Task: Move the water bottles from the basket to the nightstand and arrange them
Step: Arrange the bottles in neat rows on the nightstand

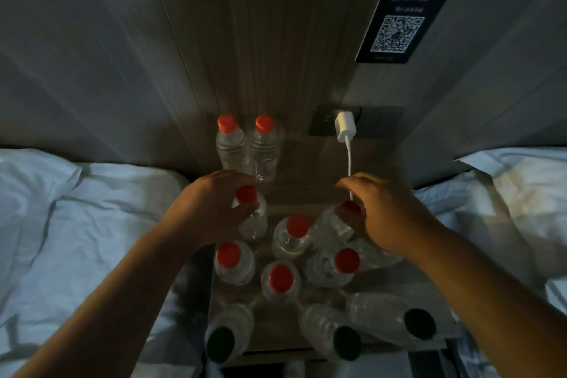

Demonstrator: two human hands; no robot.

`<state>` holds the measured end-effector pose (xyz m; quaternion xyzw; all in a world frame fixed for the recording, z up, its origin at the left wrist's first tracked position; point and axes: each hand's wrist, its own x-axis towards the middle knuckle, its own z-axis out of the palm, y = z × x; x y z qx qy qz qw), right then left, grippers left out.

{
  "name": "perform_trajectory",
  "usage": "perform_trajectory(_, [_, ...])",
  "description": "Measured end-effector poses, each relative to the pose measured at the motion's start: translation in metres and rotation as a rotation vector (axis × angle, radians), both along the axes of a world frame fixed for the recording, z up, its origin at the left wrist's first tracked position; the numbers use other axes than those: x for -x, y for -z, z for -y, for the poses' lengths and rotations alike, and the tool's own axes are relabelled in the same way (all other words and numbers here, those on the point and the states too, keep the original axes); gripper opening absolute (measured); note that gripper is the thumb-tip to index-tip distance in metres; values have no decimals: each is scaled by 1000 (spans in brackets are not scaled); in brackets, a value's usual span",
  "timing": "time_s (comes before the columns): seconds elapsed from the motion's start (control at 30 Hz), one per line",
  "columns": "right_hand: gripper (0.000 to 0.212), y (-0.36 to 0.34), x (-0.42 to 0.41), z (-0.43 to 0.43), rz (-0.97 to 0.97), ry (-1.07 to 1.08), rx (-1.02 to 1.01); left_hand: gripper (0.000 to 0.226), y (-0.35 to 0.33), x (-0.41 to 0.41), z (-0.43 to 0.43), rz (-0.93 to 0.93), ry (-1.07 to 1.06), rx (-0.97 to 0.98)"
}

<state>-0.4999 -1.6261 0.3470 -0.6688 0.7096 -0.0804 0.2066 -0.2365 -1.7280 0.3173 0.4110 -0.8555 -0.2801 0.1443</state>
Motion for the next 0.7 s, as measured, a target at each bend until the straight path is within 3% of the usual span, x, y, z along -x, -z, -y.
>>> perform_trajectory(0.2, [37,5,13,-11,8,53,-79,46,12,-1,-3,37,-44,-34])
perform_trajectory(0.33, [23,6,10,-11,-1,48,-122,44,16,-2,-2,27,-75,-83])
perform_trajectory(0.5, [33,16,8,-9,24,92,-140,39,23,1,0,-46,-98,-161])
perform_trajectory(0.7, [30,22,1,-1,74,152,-100,38,29,1,0,-131,-141,-148])
